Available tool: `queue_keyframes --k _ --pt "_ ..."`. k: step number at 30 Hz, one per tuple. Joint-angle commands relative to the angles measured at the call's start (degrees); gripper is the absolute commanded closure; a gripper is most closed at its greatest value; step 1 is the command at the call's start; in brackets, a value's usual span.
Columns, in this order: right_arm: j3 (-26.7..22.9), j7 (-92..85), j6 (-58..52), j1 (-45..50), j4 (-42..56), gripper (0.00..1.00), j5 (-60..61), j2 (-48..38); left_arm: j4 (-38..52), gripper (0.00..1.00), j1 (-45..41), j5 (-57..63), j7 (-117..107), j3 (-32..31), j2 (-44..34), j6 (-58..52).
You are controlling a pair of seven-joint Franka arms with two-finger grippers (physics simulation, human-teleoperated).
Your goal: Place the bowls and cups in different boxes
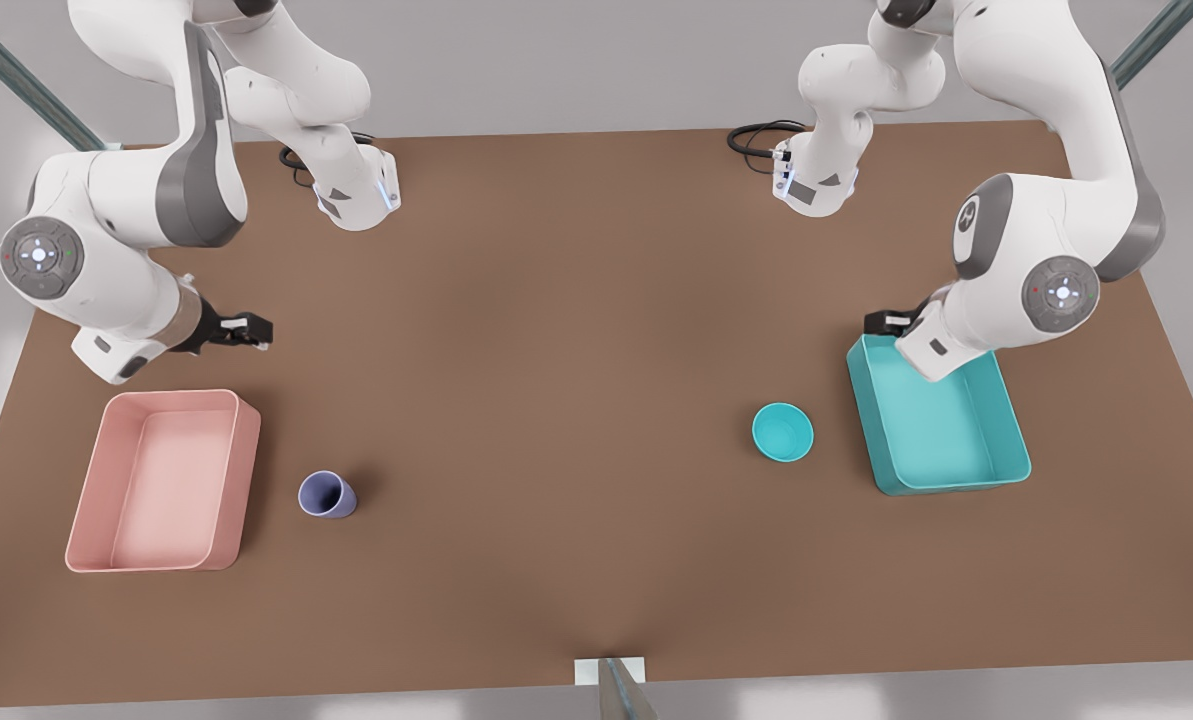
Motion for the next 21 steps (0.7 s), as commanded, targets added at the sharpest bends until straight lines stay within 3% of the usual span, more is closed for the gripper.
queue_keyframes --k 1,2,5,8,10,21 --pt "0.0 0.09 2.82 0.29 0.03 0.0 0.06 -0.07 0.04 0.0 0.0 0.08 -0.16 -0.02 -0.06 2.66" --pt "0.09 0.18 3.0 0.56 0.29 0.0 0.15 0.19 0.04 0.0 0.0 0.08 -0.16 -0.02 -0.06 2.66" --pt "0.09 -0.35 4.49 3.63 16.01 0.0 4.63 17.14 0.13 0.0 -8.62 5.26 -8.85 -0.02 8.99 12.41" --pt "-0.44 0.53 14.51 3.37 17.25 0.0 4.19 26.9 9.79 0.0 -11.87 7.02 -16.24 -0.1 22.43 19.08" --pt "-0.62 0.18 19.25 1.0 17.16 0.0 4.27 30.69 10.94 0.0 -12.75 9.13 -18.61 0.07 27.19 27.62" --pt "-0.44 -0.35 28.75 -1.82 10.4 0.0 4.36 34.03 0.48 0.0 -13.72 10.53 -19.23 0.16 30.62 34.04"
